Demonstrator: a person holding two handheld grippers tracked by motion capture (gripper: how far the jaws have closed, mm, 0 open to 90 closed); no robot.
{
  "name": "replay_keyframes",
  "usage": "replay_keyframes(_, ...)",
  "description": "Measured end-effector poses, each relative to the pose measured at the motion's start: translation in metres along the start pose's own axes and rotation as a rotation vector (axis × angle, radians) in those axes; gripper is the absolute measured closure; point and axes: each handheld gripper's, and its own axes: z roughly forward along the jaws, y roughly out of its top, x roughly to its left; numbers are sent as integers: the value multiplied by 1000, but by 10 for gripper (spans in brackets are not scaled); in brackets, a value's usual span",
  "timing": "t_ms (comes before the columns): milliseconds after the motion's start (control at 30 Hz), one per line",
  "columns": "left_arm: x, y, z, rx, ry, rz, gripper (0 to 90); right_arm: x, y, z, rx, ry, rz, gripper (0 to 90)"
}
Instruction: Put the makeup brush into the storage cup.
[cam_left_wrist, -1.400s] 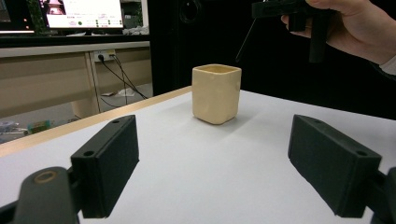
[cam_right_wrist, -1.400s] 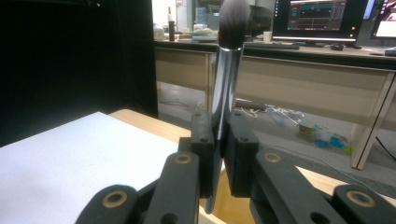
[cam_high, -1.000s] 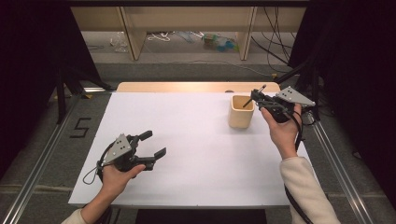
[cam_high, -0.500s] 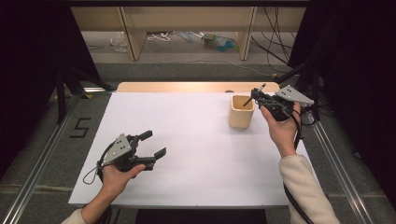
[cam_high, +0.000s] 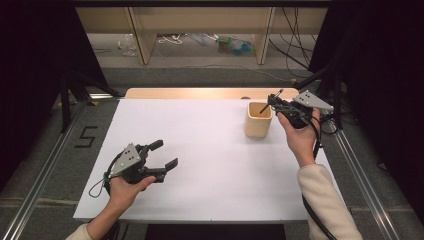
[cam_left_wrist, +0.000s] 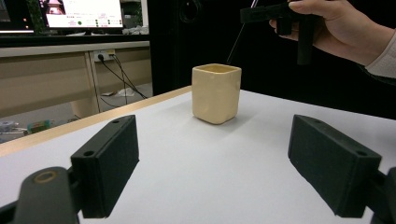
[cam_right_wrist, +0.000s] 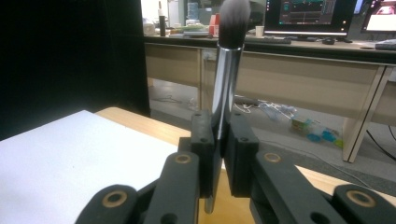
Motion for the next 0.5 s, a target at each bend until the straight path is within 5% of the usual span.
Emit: replay_keyframes(500, 0, -1, 1, 1, -2, -4, 161, -2, -2, 6, 11, -8, 3, 839)
